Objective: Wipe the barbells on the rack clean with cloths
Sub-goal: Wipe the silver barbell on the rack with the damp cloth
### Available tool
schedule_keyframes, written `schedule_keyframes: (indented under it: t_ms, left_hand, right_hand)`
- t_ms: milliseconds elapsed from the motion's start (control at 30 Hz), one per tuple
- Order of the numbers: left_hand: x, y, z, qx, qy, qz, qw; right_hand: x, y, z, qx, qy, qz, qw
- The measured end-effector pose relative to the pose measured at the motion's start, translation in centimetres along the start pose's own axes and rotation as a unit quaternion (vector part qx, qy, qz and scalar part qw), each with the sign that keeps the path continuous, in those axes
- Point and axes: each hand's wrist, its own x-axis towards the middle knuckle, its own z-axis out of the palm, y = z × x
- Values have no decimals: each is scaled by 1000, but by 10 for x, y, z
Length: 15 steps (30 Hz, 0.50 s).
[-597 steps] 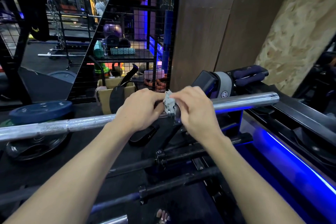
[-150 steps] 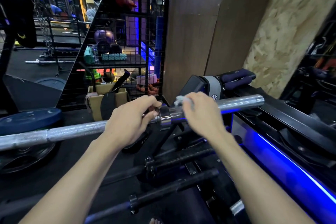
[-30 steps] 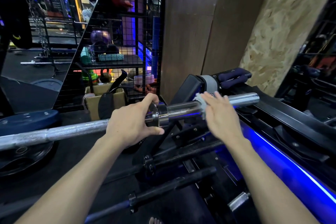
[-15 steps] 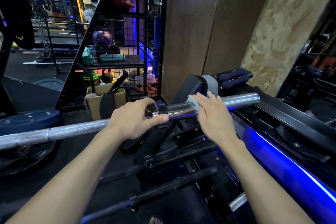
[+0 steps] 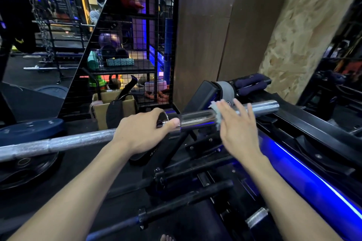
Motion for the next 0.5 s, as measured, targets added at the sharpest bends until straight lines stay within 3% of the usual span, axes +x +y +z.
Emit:
schedule_keyframes:
  t_ms: [67, 233, 300, 367, 500]
  left_hand:
    - [1, 1, 0, 1, -2, 2, 1000]
    - [1, 3, -2, -28, 15, 13, 999]
    - [-2, 4, -4, -39, 18, 15, 999]
    - [-4, 4, -5, -39, 24, 10, 999]
    - [-10, 10, -7, -1, 35, 10, 999]
  right_hand:
    - [2, -7, -1, 13, 3, 16, 1000]
    - [-19, -83, 2, 119, 84, -113, 983]
    - [-21, -83, 0, 99, 90, -133, 982]
    - [-14, -62, -3, 47, 68, -105, 991]
    - [0, -10, -4, 12, 30, 36, 999]
